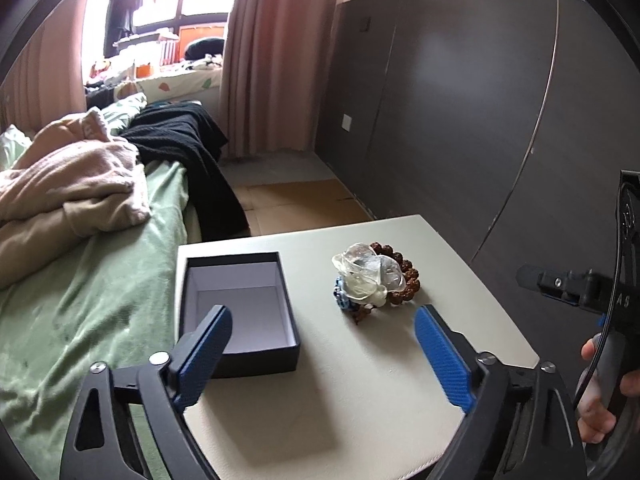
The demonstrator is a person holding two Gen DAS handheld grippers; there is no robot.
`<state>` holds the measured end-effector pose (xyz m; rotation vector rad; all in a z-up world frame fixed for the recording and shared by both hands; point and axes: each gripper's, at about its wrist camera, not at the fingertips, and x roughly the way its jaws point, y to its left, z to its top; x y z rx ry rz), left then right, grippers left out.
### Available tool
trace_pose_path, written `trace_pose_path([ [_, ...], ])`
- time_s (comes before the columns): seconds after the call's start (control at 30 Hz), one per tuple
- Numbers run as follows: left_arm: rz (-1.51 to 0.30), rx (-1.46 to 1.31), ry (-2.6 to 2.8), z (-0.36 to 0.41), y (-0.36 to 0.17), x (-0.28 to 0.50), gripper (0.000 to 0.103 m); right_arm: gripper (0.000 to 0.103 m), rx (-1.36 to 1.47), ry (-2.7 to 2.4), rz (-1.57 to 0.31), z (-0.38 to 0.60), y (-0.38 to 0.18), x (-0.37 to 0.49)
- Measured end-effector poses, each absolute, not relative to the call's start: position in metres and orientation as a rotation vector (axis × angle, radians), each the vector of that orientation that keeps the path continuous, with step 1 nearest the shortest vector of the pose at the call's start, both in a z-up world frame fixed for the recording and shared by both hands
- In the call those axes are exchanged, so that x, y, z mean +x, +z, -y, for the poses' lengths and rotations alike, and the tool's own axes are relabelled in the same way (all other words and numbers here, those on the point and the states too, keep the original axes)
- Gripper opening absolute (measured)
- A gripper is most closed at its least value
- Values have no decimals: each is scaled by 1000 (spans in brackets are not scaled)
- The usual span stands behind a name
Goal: Organize jewelry
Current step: 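Close the left gripper on the white flower ornament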
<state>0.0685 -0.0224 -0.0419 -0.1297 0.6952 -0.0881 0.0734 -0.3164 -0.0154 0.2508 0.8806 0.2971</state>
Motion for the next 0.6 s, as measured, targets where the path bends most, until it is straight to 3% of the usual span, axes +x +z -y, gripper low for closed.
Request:
trace_pose_path([
  [0.17, -724, -143, -110, 28, -51, 86, 76, 103, 341, 304, -905, 327, -21, 88],
  [0.6, -778, -129, -188, 64, -70, 136, 71, 102, 536, 307, -1003, 343, -49, 130],
])
